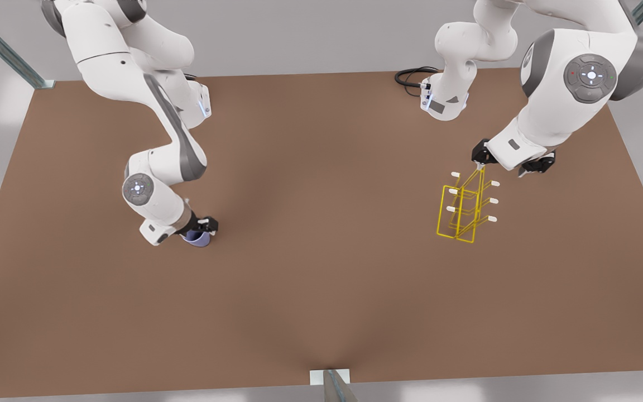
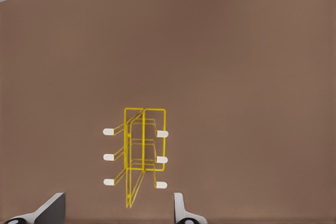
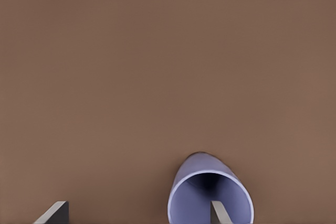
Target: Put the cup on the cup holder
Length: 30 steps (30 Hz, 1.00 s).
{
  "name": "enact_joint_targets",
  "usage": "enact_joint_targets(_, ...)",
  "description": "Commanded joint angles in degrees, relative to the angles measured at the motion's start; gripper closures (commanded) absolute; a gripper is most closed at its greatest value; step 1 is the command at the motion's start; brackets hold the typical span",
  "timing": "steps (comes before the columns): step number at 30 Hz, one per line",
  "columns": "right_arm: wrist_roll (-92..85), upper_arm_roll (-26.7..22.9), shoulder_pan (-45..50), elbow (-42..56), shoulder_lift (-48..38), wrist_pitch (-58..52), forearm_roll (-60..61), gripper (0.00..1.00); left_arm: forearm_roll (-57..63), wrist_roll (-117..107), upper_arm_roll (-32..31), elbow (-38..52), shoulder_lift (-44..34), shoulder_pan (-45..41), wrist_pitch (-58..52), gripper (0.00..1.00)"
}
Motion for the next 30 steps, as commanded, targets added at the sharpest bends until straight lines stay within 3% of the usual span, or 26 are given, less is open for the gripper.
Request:
enact_joint_targets(1, 1.2, 0.0, -0.4, -0.1, 0.6, 1.3, -0.1, 0.00, 0.0, 0.0, 0.0, 0.0, -0.1, 0.1, -0.4, 0.00)
enact_joint_targets(30, 1.6, -0.1, -0.4, -2.0, 6.7, 0.9, -3.2, 0.00, -0.1, 0.0, 0.0, -0.1, -0.1, -0.2, -1.3, 0.00)
